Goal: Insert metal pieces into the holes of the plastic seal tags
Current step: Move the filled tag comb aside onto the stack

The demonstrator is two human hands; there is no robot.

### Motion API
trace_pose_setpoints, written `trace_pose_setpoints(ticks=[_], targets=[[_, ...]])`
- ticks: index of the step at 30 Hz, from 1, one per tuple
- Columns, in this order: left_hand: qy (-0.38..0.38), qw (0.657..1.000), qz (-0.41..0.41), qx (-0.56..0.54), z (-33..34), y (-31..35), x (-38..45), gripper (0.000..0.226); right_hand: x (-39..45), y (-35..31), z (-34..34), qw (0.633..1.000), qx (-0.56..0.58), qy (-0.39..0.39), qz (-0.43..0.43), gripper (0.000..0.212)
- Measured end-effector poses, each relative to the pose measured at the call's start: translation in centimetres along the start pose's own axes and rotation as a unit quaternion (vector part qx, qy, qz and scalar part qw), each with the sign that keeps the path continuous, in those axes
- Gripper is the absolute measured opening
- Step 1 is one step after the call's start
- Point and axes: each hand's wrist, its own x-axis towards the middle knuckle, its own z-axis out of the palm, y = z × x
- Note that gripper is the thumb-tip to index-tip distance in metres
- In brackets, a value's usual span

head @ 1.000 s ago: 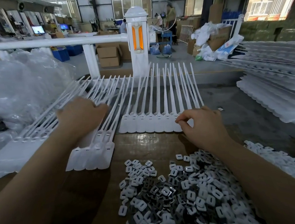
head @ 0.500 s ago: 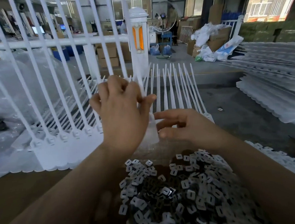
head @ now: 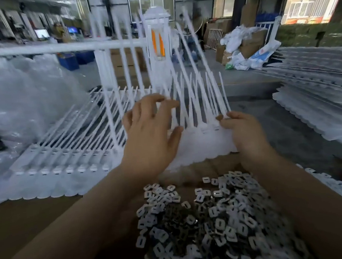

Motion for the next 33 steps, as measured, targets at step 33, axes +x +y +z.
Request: trace_pose_setpoints(ticks=[33], targets=[[-0.381,0.901,-0.19,-0.082,1.8,-4.7,-0.1,0.06,-1.9,1.7,0.2,0.713,-0.597,-0.244,-0.277,0.055]])
